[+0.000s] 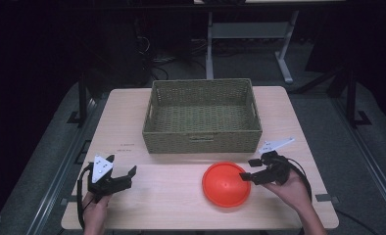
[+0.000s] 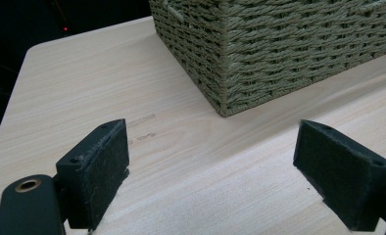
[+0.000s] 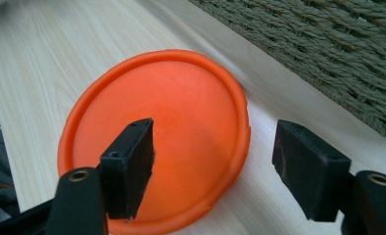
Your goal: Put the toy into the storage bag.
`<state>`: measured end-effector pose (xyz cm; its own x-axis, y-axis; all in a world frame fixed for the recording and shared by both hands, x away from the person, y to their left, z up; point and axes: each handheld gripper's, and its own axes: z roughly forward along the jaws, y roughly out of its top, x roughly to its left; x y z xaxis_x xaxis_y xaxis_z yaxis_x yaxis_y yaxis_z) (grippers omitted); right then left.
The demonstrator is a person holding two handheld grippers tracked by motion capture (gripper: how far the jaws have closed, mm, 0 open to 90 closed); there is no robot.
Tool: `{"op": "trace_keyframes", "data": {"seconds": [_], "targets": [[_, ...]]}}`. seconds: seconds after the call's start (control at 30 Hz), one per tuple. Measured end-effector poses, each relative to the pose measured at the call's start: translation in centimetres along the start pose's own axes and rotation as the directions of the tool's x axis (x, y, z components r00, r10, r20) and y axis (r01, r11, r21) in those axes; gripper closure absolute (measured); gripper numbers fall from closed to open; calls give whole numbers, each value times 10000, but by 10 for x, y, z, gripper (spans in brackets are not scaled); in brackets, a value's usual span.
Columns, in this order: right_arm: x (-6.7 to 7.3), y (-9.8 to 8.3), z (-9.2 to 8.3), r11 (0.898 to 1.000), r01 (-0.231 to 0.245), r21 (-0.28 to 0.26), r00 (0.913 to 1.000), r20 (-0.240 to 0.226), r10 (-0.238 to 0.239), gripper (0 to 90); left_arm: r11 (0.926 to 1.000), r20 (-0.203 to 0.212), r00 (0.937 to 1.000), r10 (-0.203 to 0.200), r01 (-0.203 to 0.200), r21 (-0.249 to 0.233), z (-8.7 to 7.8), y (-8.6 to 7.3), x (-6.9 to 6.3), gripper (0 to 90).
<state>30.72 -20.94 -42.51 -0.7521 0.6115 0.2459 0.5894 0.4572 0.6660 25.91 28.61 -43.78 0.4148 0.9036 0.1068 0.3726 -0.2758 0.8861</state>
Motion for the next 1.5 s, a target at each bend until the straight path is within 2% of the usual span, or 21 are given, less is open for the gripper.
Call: {"op": "trace_keyframes", "data": {"seconds": [0.03,0.1,0.13,0.2,0.33,0.37,0.43,0.47,0.57,0.63,0.7,1.07,1.13,1.23,1.3,1.37,1.5], "targets": [[-2,1,5,9995,-220,225,9998,24,219,347,10000,-15,10000,11,-11,3,0,0,0,128],[-4,0,8,9989,-281,382,9996,51,280,359,10000,20,10000,42,-42,-15,-2,0,-1,128],[-5,-1,13,9967,-410,695,9991,-28,413,373,10000,19,10000,85,-85,-52,-2,0,-1,128],[-5,-1,15,9959,-340,843,9994,105,333,404,10000,-20,10000,40,-40,-28,-2,0,-1,128],[-8,-1,16,9950,-399,917,9992,71,394,435,10000,11,10000,-55,55,-43,-1,0,-1,128],[-10,-3,17,9927,-511,1091,9987,42,510,446,10000,7,10000,74,-74,-26,-2,0,-1,128],[-11,-3,18,9918,-524,1167,9986,21,525,451,10000,25,10000,65,-65,-19,-2,0,-1,128],[-12,-4,20,9892,-505,1374,9987,-47,516,468,10000,4,10000,41,-41,-9,-1,0,-1,128],[-11,-5,22,9880,-427,1485,9990,-36,437,486,9999,48,9999,95,-95,31,-1,1,-2,128],[-12,-6,24,9886,-486,1423,9986,-133,510,505,9999,55,9999,133,-133,-24,-1,0,-2,128],[-14,-8,26,9851,-632,1600,9976,-172,668,529,9999,40,9999,119,-119,-30,-1,0,-2,128],[-15,-10,31,9830,-740,1680,9963,-309,803,605,9999,70,9999,128,-128,53,0,1,-1,128],[-18,-9,29,9833,-783,1640,9958,-345,851,664,9999,50,9999,133,-133,2,-1,1,-2,128],[-16,-7,27,9841,-866,1548,9952,-323,926,687,9999,26,9999,106,-106,-7,-1,1,-1,129],[-15,-5,24,9865,-698,1482,9970,-213,738,728,10000,-6,10000,67,-67,-6,-2,0,0,128],[-14,-2,21,9852,-813,1512,9960,-251,860,748,10000,-5,10000,86,-86,-35,-2,1,0,128],[-14,0,18,9887,-899,1201,9944,-446,959,789,9999,22,9999,117,-117,-52,-2,1,-1,128]]}}
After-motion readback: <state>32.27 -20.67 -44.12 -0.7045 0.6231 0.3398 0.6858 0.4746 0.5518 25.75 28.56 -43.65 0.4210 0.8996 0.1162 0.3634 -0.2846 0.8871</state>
